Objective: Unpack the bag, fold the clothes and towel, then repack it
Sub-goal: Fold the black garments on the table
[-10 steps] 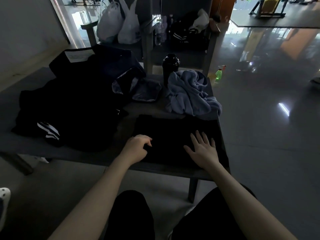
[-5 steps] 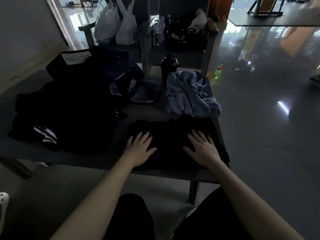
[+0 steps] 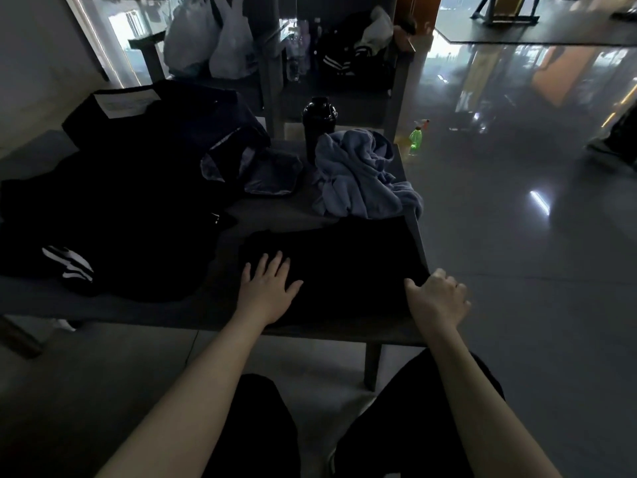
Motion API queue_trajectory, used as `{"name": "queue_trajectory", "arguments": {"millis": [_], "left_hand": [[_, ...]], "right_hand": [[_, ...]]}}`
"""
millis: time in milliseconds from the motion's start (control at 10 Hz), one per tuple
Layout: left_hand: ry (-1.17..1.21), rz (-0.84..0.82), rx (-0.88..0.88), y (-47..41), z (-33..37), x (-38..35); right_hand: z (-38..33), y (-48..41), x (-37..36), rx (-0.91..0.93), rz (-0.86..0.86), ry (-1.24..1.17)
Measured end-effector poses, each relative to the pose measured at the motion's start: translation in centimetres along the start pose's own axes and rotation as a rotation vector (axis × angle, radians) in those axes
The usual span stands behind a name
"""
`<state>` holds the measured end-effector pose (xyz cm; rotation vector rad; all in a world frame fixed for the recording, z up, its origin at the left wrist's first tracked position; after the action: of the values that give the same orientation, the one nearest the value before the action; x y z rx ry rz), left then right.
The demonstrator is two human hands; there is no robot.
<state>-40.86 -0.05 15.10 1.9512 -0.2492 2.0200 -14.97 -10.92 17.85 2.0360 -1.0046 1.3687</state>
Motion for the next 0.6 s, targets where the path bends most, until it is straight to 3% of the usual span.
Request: {"name": "queue_trajectory", "arguments": {"millis": [100, 300, 400, 500, 600], "left_hand": [[-0.001, -0.004, 0.000, 0.1, 0.0, 0.0], [0.008, 0.010, -0.006, 0.1, -0.1, 0.0], [0.006, 0.013, -0.008, 0.1, 0.0, 0.0], [0.001, 0.021, -0.009, 0.3, 0.0, 0.0], [-0.002, 0.025, -0.007, 0.4, 0.0, 0.1]], "right_hand": [[-0.3, -0.3, 0.4, -0.058, -0.113, -0.220], [-0.4, -1.3, -0.1, -0.145, -0.287, -0.319], [-0.6, -2.0, 0.4, -0.094, -0.128, -0.410], [-2.4, -1.3, 2.1, 0.196, 0.195, -0.559], [-5.6, 1.5, 1.1, 0.698, 0.113, -0.417]]}}
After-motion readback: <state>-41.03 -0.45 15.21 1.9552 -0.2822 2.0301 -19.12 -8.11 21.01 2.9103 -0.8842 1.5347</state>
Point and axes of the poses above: each hand's wrist, its own y-axis away from the middle knuckle, its own x-axis out of the back of the hand, z = x × y, the point moved 3 cm from there along -y, towards the middle knuckle, and after that the axes turned 6 degrees about z, right-handed, at the moved point
